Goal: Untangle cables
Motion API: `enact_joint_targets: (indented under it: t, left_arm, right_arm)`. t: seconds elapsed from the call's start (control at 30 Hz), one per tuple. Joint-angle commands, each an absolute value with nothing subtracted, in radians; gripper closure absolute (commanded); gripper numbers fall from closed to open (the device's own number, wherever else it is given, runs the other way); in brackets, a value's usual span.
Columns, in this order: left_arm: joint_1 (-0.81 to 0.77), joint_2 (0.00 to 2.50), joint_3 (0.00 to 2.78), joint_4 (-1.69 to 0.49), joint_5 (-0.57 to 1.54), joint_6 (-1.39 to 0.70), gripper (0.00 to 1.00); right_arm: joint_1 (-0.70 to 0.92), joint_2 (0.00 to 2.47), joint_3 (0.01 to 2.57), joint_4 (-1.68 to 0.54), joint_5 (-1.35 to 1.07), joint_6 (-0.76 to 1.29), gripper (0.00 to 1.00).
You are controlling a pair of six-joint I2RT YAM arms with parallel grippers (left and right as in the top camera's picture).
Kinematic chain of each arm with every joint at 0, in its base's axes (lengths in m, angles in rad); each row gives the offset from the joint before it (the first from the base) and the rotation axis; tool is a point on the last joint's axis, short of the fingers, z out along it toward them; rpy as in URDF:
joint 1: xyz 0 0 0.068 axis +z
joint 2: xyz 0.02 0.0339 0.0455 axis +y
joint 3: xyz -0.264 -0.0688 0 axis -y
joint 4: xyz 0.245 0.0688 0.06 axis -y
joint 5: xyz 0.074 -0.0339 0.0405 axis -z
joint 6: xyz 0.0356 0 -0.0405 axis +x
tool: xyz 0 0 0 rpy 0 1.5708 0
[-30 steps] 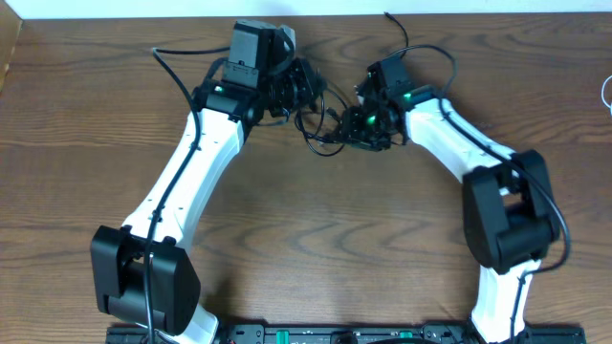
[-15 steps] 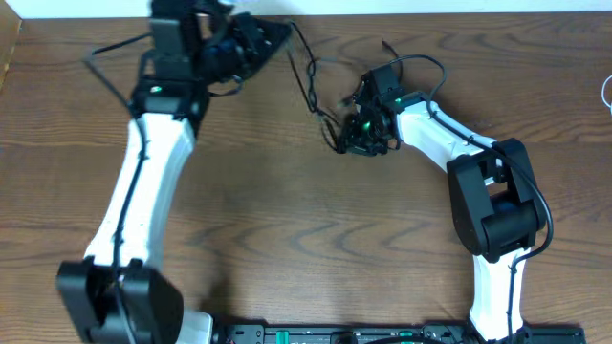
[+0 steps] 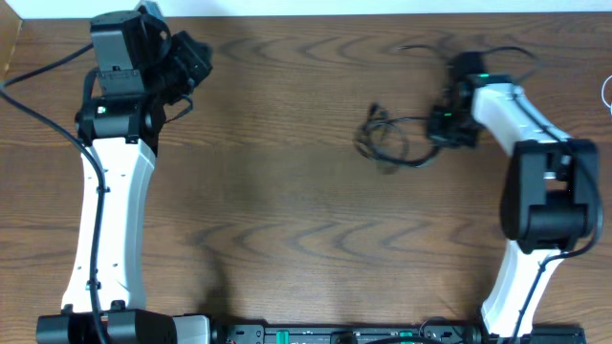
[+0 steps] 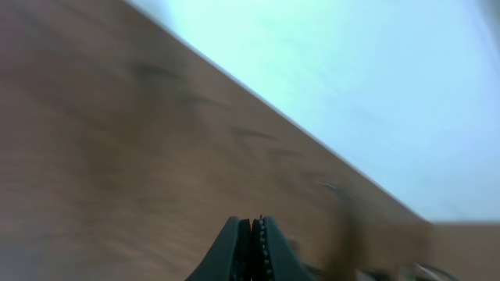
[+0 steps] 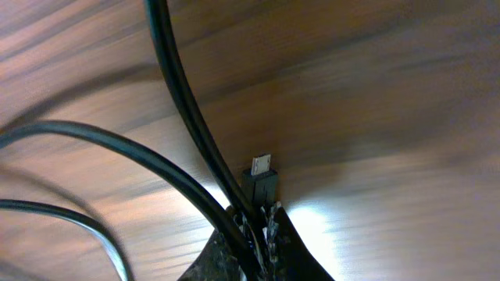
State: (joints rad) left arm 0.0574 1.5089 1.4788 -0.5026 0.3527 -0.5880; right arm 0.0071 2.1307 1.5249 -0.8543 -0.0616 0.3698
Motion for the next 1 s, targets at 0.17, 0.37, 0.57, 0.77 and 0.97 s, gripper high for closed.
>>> enact_joint_targets:
  t: [0.17,0.37,0.57,0.77,0.97]
  left_arm:
    - [0.044,1.491,1.491,-0.592,0.132,-0.490,0.93]
    - [-0.074,1.520,1.490,-0.628,0.314,-0.440,0.83]
    - [-0.249,1.598,1.490,-0.627,0.363,-0.439,0.56]
    - [-0.410,1.753,1.490,-0.571,0.376,-0.549,0.50]
    - [-0.518,1.906,1.490,-0.380,0.494,-0.682,0.37]
  right_arm:
    - [-0.102,2.092,1.526,-0.841,-0.274,0.184,0.99]
    - [-0.048,2.092,1.526,-0.803,-0.425,0.148,0.99]
    - [-0.045,2.092,1.526,-0.794,-0.466,0.148,0.98]
    - [-0.044,2.092,1.526,-0.798,-0.466,0.148,0.98]
    - [-0.044,2.092,1.526,-0.804,-0.466,0.148,0.96]
